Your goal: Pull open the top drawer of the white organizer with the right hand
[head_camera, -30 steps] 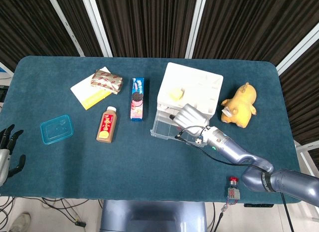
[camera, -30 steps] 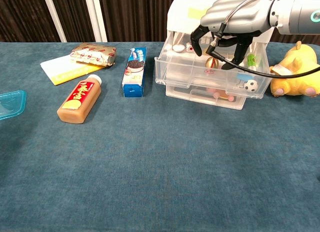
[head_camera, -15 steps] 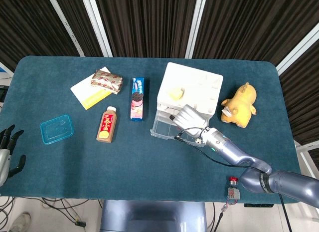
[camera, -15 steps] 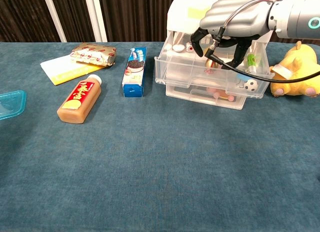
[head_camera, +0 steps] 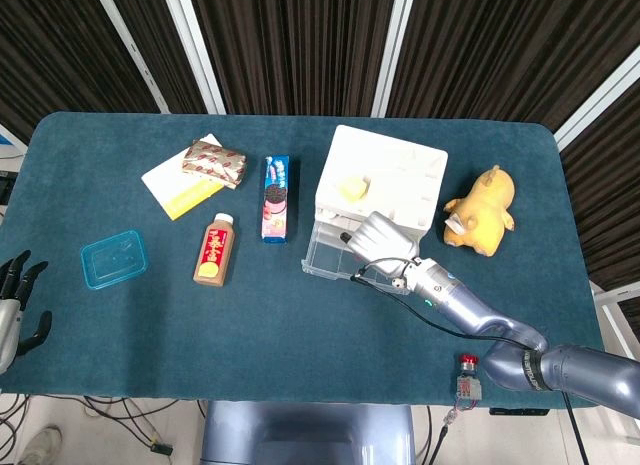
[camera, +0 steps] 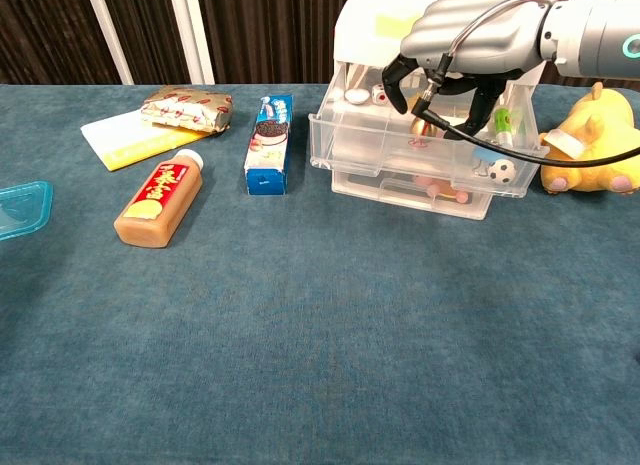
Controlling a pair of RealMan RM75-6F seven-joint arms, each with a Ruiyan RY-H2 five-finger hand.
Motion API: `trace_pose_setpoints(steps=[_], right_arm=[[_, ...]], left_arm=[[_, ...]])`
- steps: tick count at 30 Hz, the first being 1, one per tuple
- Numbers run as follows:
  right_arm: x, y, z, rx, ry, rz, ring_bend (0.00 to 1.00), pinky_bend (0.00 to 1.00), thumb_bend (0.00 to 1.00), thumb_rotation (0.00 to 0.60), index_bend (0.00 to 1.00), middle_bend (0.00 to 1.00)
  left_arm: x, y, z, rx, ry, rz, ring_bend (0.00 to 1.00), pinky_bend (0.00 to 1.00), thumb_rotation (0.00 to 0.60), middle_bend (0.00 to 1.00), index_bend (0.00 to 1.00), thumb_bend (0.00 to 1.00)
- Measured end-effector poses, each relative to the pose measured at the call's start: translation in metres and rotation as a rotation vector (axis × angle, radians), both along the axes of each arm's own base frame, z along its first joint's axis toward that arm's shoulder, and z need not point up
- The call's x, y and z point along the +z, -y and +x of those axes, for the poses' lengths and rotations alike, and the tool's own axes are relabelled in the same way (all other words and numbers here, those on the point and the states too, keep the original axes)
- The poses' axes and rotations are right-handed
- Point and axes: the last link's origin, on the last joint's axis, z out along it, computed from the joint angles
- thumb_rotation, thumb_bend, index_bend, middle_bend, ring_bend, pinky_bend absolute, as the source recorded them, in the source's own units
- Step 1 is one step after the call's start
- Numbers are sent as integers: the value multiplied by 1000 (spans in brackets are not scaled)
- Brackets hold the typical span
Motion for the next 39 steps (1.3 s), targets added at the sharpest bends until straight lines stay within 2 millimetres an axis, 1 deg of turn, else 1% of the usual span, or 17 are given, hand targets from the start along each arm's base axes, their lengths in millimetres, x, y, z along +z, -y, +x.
trace_pose_setpoints(steps=[13,28,33,39], right_arm=[[-4,-2,-1,8,-14,8,1000,1000,293,600,429,943],[-7,2,-2,-1,-27,2,1000,1000,295,600,432,942],[-8,3,-1,2,-35,-4,1000,1000,326,600,432,942],[-9,5,1,1,-38,-9,1000,1000,328,600,442,942]], left_arm=[[0,0,0,2,-2,-4,0,0,600,0,117,440],[0,0,0,3,-4,-7,0,0,600,0,116,439],[0,0,0,3,-3,-8,0,0,600,0,116,439],[0,0,0,4,-3,-8,0,0,600,0,116,440]])
